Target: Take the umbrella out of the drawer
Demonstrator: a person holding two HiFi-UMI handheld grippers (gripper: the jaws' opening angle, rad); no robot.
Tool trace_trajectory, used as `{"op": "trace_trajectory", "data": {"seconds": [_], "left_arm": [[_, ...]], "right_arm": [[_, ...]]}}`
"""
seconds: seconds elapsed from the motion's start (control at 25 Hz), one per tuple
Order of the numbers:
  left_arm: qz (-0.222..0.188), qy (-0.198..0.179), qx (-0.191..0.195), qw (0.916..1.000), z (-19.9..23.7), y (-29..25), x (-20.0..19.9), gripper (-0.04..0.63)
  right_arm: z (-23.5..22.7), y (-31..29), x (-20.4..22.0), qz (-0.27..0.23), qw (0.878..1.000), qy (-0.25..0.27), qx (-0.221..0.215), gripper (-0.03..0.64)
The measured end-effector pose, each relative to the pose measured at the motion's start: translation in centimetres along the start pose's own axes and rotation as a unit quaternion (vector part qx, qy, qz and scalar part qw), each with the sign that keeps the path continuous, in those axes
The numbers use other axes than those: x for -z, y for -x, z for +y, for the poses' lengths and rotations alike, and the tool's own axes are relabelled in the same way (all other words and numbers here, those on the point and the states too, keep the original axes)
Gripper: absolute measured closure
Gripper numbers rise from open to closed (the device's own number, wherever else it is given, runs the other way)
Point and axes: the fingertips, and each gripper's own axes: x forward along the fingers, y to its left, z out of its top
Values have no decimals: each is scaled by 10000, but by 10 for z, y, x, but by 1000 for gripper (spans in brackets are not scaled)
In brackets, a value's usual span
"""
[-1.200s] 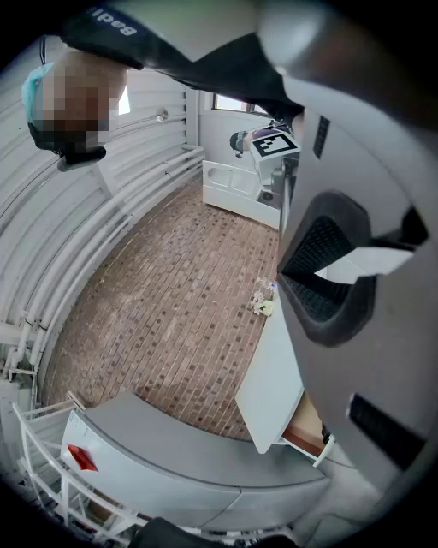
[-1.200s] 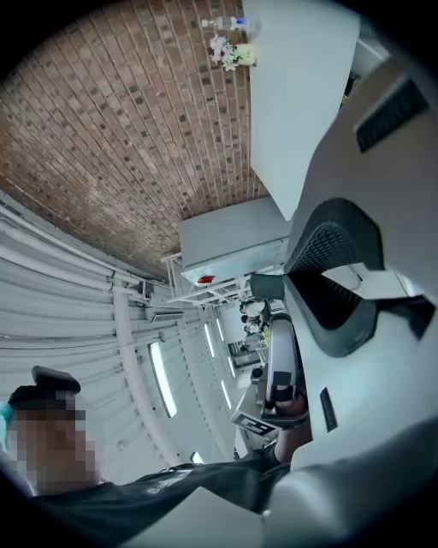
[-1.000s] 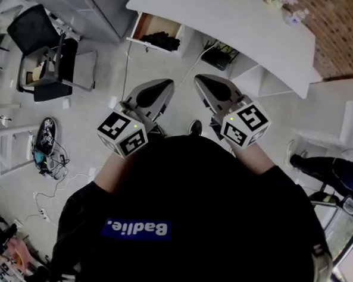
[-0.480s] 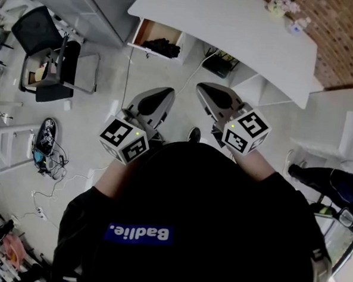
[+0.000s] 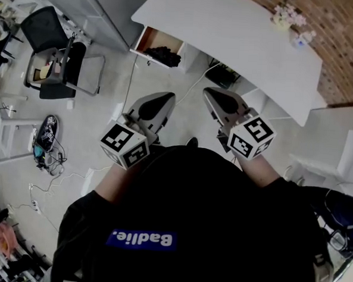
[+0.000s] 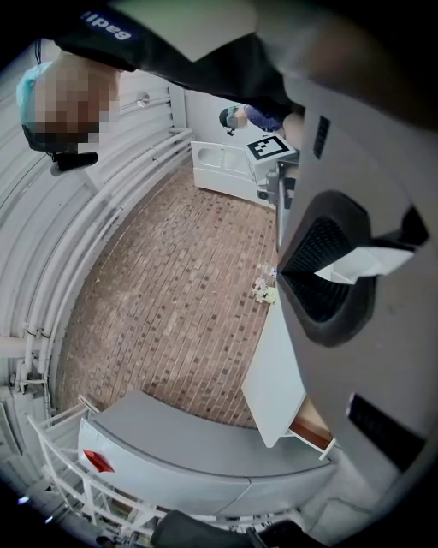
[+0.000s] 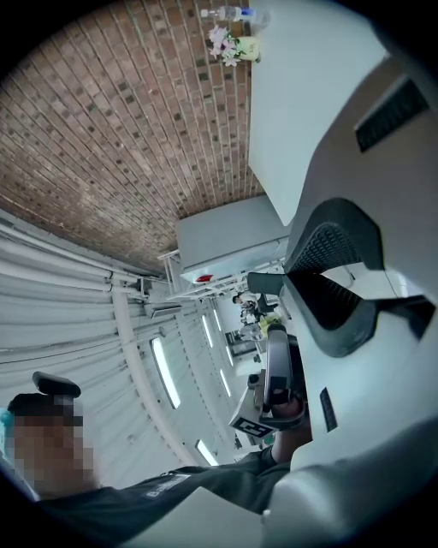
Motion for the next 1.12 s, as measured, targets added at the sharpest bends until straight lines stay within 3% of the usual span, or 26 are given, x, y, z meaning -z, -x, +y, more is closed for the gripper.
{"op": "trace_trajectory", "data": {"seconds": [0.28, 0.52, 0.8, 1.12], "left_arm": [[-8, -18, -150, 9999, 7, -9, -2, 594], [46, -20, -203, 9998, 42, -16, -7, 594], [54, -167, 23, 9998, 109, -43, -30, 594], [347, -685, 389, 9963, 220, -64, -49, 594]], "right_arm": [[-16, -1, -2, 51, 10000, -55, -56, 588], [-36, -18, -5, 93, 9998, -81, 126, 588], [-65, -67, -22, 97, 9989, -48, 461, 588], [-93, -167, -36, 299, 9956, -197, 868, 588]]}}
